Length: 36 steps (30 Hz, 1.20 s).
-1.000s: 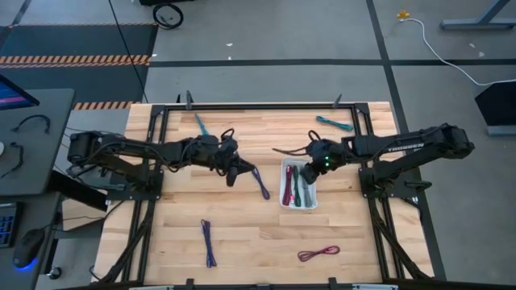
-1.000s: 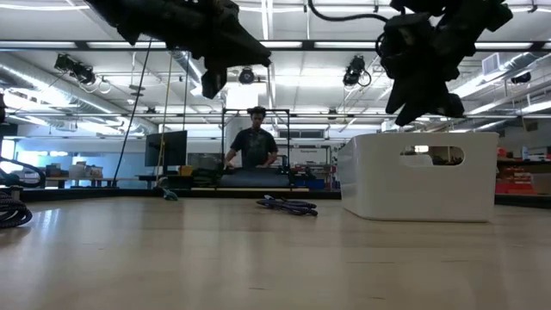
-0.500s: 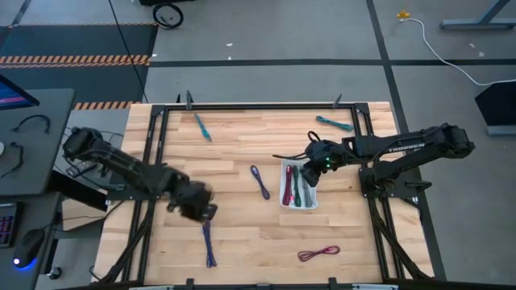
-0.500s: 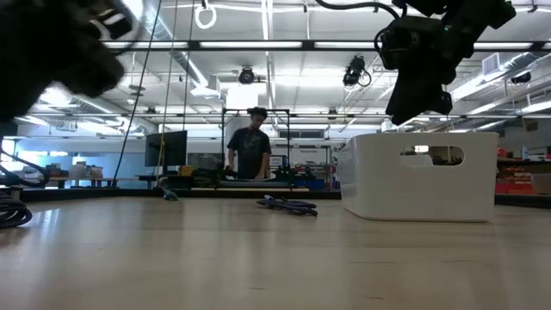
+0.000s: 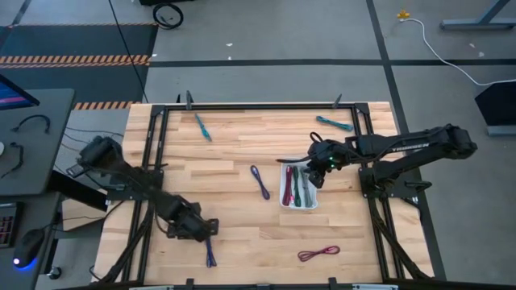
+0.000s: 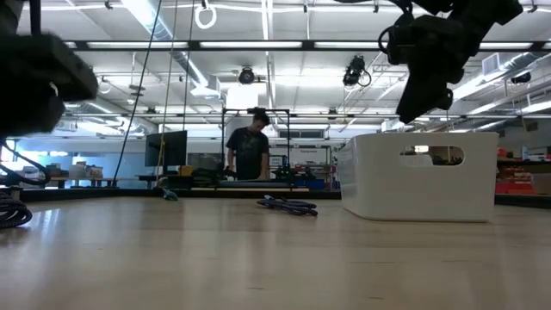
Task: Pick and place USB-C Cables
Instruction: Put the bottom violet charger cable into the white bin
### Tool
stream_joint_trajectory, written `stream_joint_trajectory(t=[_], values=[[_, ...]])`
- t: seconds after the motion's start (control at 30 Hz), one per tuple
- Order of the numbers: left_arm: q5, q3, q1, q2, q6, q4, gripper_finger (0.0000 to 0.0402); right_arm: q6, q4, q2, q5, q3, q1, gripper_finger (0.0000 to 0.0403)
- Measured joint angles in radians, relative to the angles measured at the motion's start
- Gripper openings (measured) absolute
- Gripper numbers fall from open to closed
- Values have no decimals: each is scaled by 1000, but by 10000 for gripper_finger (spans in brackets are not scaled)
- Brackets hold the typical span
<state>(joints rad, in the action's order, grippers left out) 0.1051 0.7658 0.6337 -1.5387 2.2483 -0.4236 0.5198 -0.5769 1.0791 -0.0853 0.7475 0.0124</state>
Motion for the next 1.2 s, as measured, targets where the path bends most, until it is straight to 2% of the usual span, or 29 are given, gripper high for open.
stream_joint_trajectory(t=[0.1, 0.23, 0.33, 0.47, 0.5, 0.67, 0.87, 1.07, 1.2], values=[[-14, 3, -17, -70, -1, 48, 247, 0, -53, -46, 0, 0, 0, 136], [-2, 8, -56, -126, -26, 84, 201, 4, -132, -125, 0, 0, 0, 136], [-31, 8, -92, -129, -79, 78, 142, 19, -170, -190, -2, 0, 0, 136], [-174, 5, -168, -124, -203, 75, 39, 36, -189, -274, -30, 0, 1, 136], [-199, 3, -192, -124, -244, 83, 25, 35, -187, -293, -35, 0, 1, 136], [-218, -2, -345, -101, -491, 143, 28, 38, -186, -364, -55, 0, 2, 136], [-225, -5, -512, -37, -829, 281, 18, 39, -175, -391, -54, 0, 2, 136], [-217, -3, -594, 74, -1113, 453, 17, 107, -139, -377, -52, 0, 2, 136], [-217, -2, -623, 136, -1254, 578, 17, 103, -33, -347, -51, 0, 4, 136]])
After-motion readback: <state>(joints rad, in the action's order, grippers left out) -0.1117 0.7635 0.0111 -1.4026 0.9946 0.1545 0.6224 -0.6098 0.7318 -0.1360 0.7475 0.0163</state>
